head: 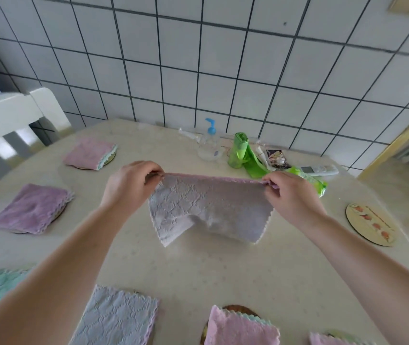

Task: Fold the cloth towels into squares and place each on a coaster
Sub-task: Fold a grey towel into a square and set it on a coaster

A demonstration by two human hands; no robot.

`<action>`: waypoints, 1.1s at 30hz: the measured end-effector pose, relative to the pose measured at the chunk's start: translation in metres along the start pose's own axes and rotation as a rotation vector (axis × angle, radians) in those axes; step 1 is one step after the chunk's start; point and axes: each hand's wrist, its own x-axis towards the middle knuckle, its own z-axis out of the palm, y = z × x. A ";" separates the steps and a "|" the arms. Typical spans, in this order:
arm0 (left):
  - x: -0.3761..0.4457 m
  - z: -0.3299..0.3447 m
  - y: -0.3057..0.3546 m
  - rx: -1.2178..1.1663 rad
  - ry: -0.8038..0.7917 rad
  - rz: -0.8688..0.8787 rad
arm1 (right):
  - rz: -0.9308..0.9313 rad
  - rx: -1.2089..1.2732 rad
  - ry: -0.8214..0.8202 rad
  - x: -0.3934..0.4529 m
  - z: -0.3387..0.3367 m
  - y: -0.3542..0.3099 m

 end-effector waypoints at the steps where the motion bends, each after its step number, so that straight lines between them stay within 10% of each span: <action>1: 0.011 -0.002 0.004 -0.007 0.030 0.022 | 0.062 -0.012 -0.014 0.009 -0.003 0.002; 12: 0.055 -0.039 0.034 -0.086 0.404 0.297 | 0.179 0.536 0.253 0.035 -0.049 0.004; 24: -0.134 0.063 -0.037 -0.106 -0.578 -0.107 | 0.470 0.401 -0.401 -0.148 0.080 0.060; 33: -0.128 0.094 -0.038 -0.322 -0.536 -0.328 | 0.615 0.372 -0.305 -0.155 0.099 0.061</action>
